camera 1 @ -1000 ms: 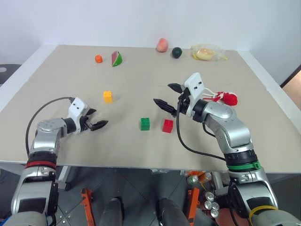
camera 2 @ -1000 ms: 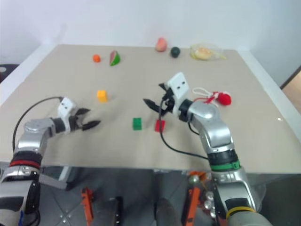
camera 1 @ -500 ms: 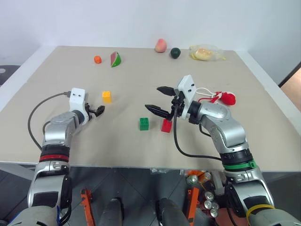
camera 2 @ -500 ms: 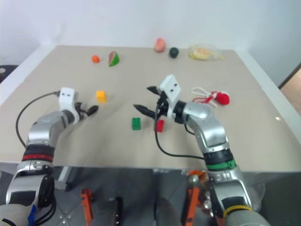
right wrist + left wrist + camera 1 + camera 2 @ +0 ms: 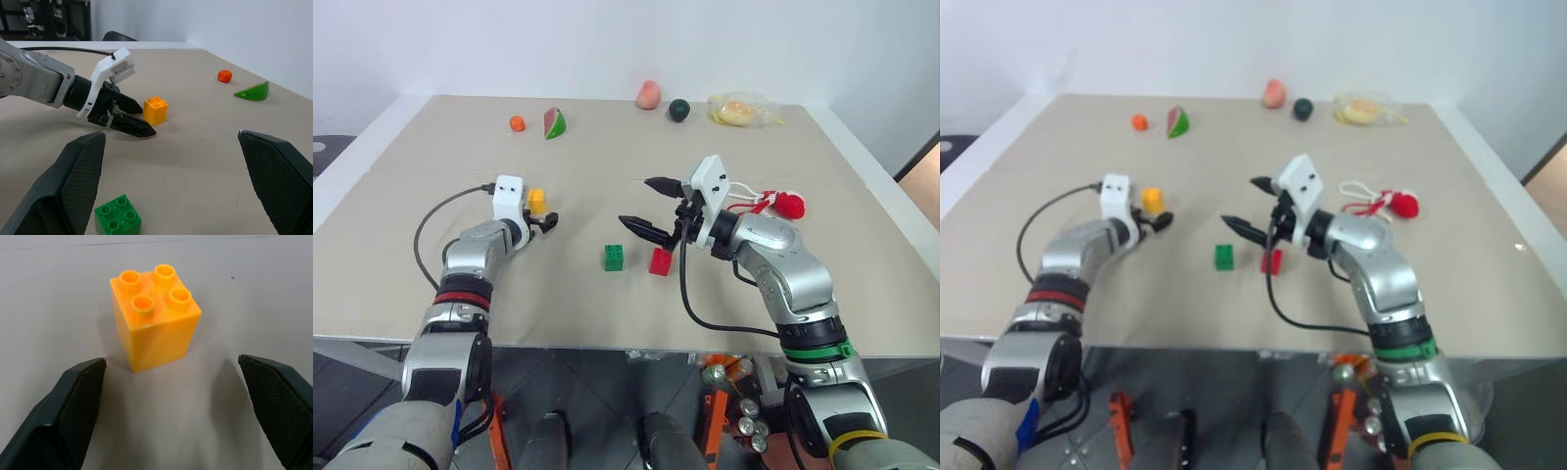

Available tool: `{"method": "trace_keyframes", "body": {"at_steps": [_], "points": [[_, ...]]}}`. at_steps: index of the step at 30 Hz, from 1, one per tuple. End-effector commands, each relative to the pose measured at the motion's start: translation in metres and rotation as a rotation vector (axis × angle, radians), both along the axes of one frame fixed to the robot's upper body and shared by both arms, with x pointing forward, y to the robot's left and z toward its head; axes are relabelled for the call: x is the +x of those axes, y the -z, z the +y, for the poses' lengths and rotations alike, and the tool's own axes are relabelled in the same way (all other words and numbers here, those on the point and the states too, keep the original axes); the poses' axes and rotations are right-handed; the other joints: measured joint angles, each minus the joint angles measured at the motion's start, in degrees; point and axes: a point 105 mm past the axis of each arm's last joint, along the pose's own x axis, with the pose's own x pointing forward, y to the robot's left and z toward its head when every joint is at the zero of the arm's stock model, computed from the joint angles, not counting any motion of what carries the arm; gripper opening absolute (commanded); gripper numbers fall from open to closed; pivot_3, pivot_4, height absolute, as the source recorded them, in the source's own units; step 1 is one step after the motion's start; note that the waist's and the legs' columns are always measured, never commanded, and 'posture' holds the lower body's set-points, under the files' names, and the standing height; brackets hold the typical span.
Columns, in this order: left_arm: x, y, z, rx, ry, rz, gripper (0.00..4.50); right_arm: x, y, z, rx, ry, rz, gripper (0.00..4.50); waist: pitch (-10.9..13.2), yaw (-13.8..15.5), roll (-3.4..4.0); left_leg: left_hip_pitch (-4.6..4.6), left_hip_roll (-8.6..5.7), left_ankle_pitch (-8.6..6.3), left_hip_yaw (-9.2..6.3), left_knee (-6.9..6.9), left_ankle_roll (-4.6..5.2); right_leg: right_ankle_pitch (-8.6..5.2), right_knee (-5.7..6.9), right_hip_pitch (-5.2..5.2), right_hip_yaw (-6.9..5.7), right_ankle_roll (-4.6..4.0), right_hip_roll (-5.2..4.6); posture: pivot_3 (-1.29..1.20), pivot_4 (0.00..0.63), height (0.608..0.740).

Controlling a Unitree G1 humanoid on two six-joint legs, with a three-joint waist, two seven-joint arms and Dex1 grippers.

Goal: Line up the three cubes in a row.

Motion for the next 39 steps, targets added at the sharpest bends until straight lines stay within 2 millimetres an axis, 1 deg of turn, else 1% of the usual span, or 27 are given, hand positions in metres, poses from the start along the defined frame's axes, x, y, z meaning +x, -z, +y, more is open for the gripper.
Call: {"method": "trace_keyframes", "body": {"at_steps": [1, 6, 12, 13, 21, 24, 28, 30, 32, 35, 37, 39], "points": [[0.009, -0.009, 0.002, 0.040, -0.055, -0.028, 4.48, -0.005, -0.017, -0.004, 0.032, 0.005, -0.062, 4.50, 0.00, 0.04, 0.00, 0.00, 0.00, 0.00, -0.01, 0.00, 0.00, 0.00, 0.00, 0.00, -0.01, 0.00, 0.00, 0.00, 0.150, 0.740], [0.013, -0.007, 0.003, 0.062, -0.094, -0.025, 4.48, -0.004, -0.017, -0.005, 0.034, 0.019, -0.062, 4.50, 0.00, -0.01, 0.00, 0.08, 0.00, 0.03, -0.01, 0.00, -0.02, 0.10, 0.00, 0.01, 0.00, -0.07, 0.01, 0.00, 0.150, 0.740], [0.016, -0.007, -0.002, 0.035, -0.128, -0.030, 4.48, -0.003, -0.015, -0.008, 0.034, 0.030, -0.058, 4.50, 0.00, -0.02, 0.00, 0.10, 0.00, 0.11, 0.00, 0.00, -0.09, 0.14, 0.00, 0.00, 0.00, -0.17, 0.01, 0.00, 0.150, 0.740], [0.017, -0.008, -0.002, 0.028, -0.134, -0.033, 3.93, -0.003, -0.015, -0.008, 0.034, 0.031, -0.057, 4.50, 0.00, -0.01, 0.00, 0.10, 0.00, 0.11, 0.00, 0.00, -0.09, 0.14, 0.00, 0.00, 0.00, -0.17, 0.01, 0.00, 0.150, 0.740], [0.022, -0.018, -0.008, 0.023, -0.156, -0.061, 1.29, 0.000, -0.012, -0.010, 0.028, 0.045, -0.052, 4.50, 0.00, 0.16, -0.01, -0.02, -0.06, 0.11, -0.01, -0.04, -0.13, 0.06, -0.01, -0.01, 0.00, 0.09, -0.04, 0.00, 0.150, 0.740], [0.022, -0.020, -0.009, 0.045, -0.140, -0.072, 1.27, -0.001, -0.012, -0.010, 0.027, 0.048, -0.052, 4.50, 0.00, 0.16, -0.01, -0.07, -0.12, 0.10, -0.01, -0.06, -0.14, 0.03, -0.04, -0.03, -0.01, 0.14, -0.11, 0.00, 0.150, 0.740], [0.022, -0.025, -0.008, 0.125, -0.093, -0.128, 1.27, -0.001, -0.012, -0.011, 0.027, 0.051, -0.052, 4.50, 0.02, 0.10, -0.03, -0.11, -0.12, 0.09, 0.00, -0.09, -0.17, 0.02, -0.07, -0.08, 0.00, 0.14, -0.12, 0.00, 0.150, 0.740], [0.022, -0.032, -0.006, 0.137, -0.073, -0.177, 1.27, -0.001, -0.012, -0.012, 0.025, 0.053, -0.051, 4.50, 0.02, 0.05, -0.03, -0.12, -0.12, 0.09, 0.00, -0.14, -0.17, 0.02, -0.07, -0.12, 0.00, 0.13, -0.12, 0.00, 0.150, 0.740], [0.022, -0.045, -0.007, 0.134, -0.021, -0.253, 1.27, -0.001, -0.012, -0.012, 0.024, 0.053, -0.050, 4.50, 0.02, 0.04, -0.03, -0.13, -0.12, 0.09, 0.00, -0.21, -0.17, 0.01, -0.07, -0.18, 0.00, 0.12, -0.11, 0.00, 0.150, 0.740], [0.015, -0.067, -0.016, 0.107, 0.144, -0.373, 1.27, -0.002, -0.011, -0.012, 0.018, 0.050, -0.049, 4.50, 0.02, -0.06, -0.03, -0.14, -0.11, 0.10, 0.02, -0.34, -0.19, -0.01, -0.07, -0.26, 0.01, 0.08, -0.11, 0.00, 0.150, 0.740], [0.006, -0.073, -0.019, 0.090, 0.285, -0.409, 1.27, -0.002, -0.011, -0.014, 0.016, 0.051, -0.050, 4.50, 0.02, -0.08, -0.03, -0.14, -0.11, 0.11, 0.02, -0.44, -0.21, -0.06, -0.07, -0.29, 0.00, 0.04, -0.11, 0.00, 0.150, 0.740], [-0.006, -0.074, -0.017, 0.103, 0.424, -0.433, 1.27, -0.001, -0.012, -0.017, 0.014, 0.060, -0.052, 4.50, 0.02, -0.16, -0.03, -0.14, -0.11, 0.12, 0.03, -0.49, -0.21, -0.10, -0.07, -0.31, 0.01, 0.03, -0.11, 0.00, 0.150, 0.740]]}}
